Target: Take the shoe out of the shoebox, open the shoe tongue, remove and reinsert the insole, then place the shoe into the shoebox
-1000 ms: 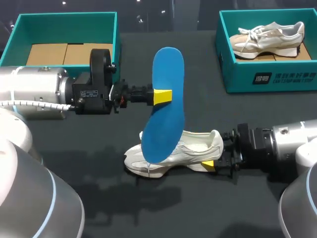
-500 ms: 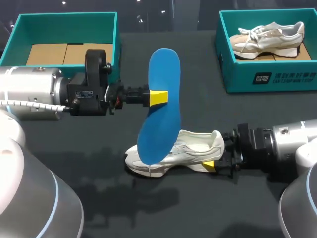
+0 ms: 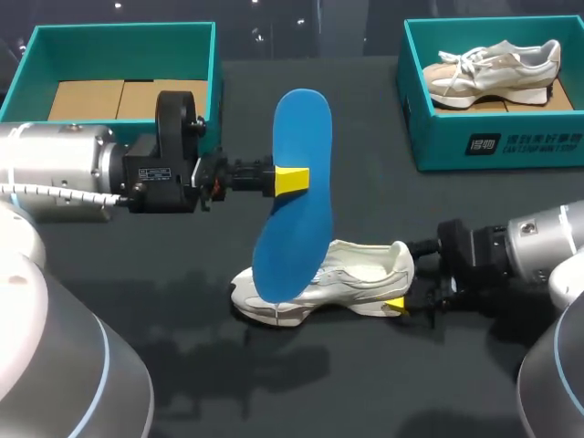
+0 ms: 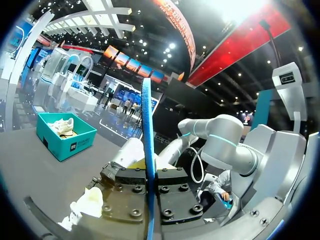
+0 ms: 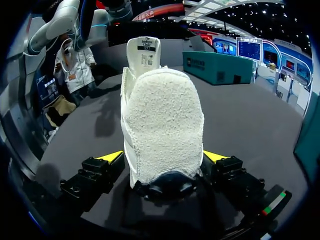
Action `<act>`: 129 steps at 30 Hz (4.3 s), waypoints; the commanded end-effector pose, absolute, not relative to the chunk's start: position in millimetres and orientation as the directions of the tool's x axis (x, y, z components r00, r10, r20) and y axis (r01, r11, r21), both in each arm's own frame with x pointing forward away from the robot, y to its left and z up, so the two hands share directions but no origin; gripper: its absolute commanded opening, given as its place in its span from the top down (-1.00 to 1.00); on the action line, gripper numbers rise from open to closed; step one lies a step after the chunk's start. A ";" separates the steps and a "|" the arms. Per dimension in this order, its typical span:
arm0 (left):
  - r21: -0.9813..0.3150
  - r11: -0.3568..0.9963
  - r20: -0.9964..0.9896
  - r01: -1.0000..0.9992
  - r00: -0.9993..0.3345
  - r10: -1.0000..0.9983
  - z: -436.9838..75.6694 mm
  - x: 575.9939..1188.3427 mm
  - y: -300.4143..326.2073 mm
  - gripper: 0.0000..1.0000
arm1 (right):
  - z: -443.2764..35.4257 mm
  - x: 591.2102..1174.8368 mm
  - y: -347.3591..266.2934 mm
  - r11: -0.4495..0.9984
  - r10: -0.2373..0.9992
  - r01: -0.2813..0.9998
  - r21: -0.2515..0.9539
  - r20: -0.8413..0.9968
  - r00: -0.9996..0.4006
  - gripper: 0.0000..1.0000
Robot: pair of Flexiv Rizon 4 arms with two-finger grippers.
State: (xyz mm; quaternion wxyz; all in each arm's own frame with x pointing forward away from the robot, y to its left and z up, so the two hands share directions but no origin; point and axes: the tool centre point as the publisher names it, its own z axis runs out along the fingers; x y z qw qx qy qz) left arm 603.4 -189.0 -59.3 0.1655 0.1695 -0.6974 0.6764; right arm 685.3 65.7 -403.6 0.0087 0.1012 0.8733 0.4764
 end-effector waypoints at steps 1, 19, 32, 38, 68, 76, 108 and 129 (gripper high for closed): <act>-0.887 0.026 0.460 -0.460 -0.888 -0.013 -60.0 603.3 -190.1 1.00 | -390.7 679.5 60.1 0.661 0.196 0.187 0.727 0.074 -0.978 -1.00; -0.887 0.026 0.460 -0.460 -0.888 -0.013 -60.0 603.3 -190.1 1.00 | -371.4 666.8 64.4 0.896 0.216 0.209 0.392 0.026 -0.976 -1.00; -0.887 0.026 0.460 -0.460 -0.888 -0.013 -60.0 603.3 -190.1 1.00 | -362.6 675.0 41.5 0.984 0.160 0.163 0.068 0.041 -0.986 -1.00; -0.887 0.026 0.460 -0.460 -0.888 -0.013 -60.0 603.3 -190.1 1.00 | -361.7 678.3 39.5 0.983 0.181 0.180 -0.018 0.029 -0.983 -1.00; -0.887 0.026 0.460 -0.460 -0.888 -0.013 -60.0 603.3 -190.1 1.00 | -326.4 682.6 67.1 0.975 0.208 0.209 -0.072 -0.010 -0.978 -1.00; -0.887 0.026 0.460 -0.460 -0.888 -0.013 -60.0 603.3 -190.1 1.00 | -321.3 702.7 87.6 0.984 0.152 0.158 -0.079 -0.071 -0.986 -1.00; -0.887 0.026 0.460 -0.460 -0.888 -0.013 -60.0 603.3 -190.1 1.00 | -369.8 723.8 123.2 0.993 0.112 0.113 -0.024 -0.026 -0.993 -0.23; -0.887 0.026 0.460 -0.460 -0.888 -0.013 -60.0 603.3 -190.1 1.00 | -357.1 715.6 123.0 0.989 0.145 0.145 -0.020 0.001 -0.989 1.00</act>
